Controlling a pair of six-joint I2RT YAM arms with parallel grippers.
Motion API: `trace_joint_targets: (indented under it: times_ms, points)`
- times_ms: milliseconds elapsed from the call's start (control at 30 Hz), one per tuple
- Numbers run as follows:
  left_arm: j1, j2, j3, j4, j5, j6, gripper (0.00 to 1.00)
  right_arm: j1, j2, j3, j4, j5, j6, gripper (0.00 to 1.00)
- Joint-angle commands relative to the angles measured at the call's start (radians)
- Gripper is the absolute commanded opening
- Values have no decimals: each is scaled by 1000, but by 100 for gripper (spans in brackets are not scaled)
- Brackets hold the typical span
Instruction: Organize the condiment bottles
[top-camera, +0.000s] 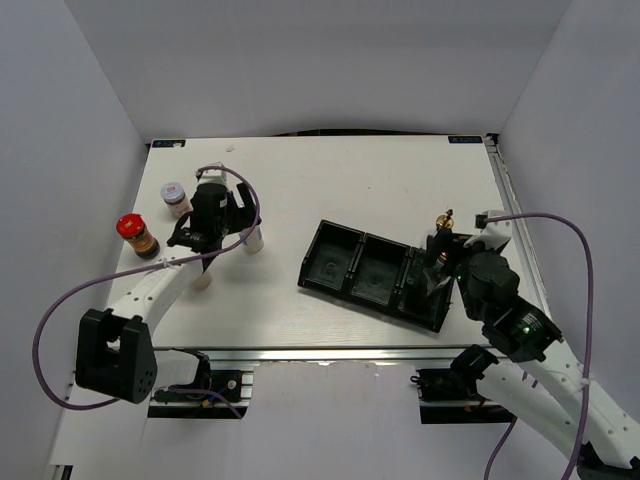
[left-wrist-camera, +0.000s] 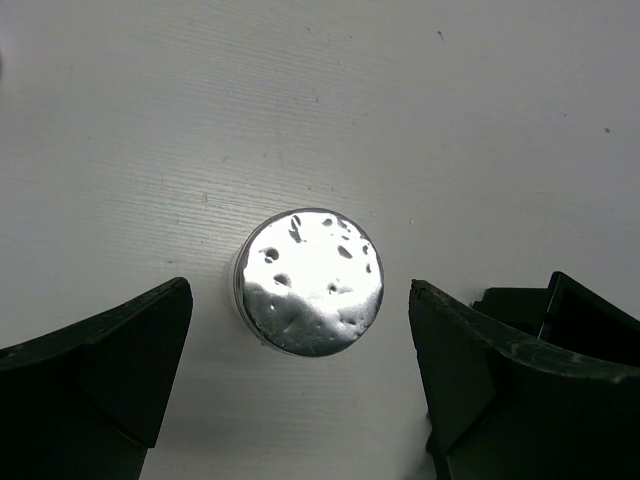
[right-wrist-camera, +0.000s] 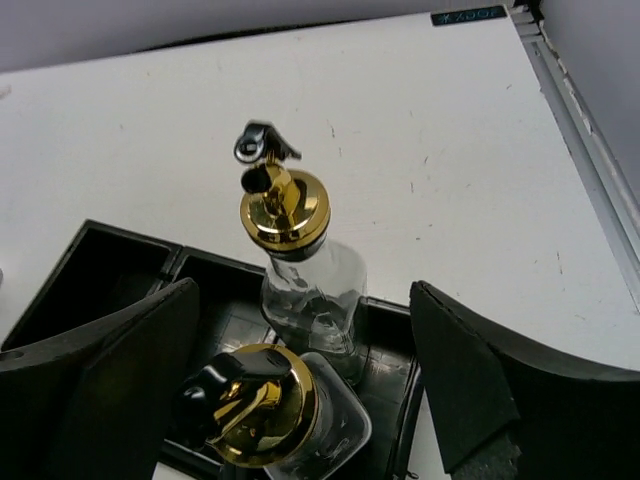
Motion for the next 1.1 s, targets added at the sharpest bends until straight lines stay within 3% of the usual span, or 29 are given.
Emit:
trace_joint_targets:
  times_ms: [0,367,467,567,633,767,900,1067]
  points:
    - [-11,25,56,-24,-6,24,98,2,-11,103,-29,55,29,90]
    - [-34,135,130,-21,-66,67,96,2,-68,224,-55,-88,-15,89]
    - [-41,178,159,-18,-71,73,85,2,-88,241,-61,-111,-26,90]
    - [-51,218,193,-38,-101,95,67,2,-100,262,-109,-104,-23,89]
    - [-54,232,217,-74,-135,104,47,1,-114,259,-132,-78,-15,89]
    - [-61,231,281,-99,-138,118,19,1,-137,264,-184,11,15,89]
    - [-94,204,393,-108,-105,131,7,2,-150,267,-251,122,72,90]
    - [-228,197,505,-105,21,165,5,2,-170,273,-324,236,169,89]
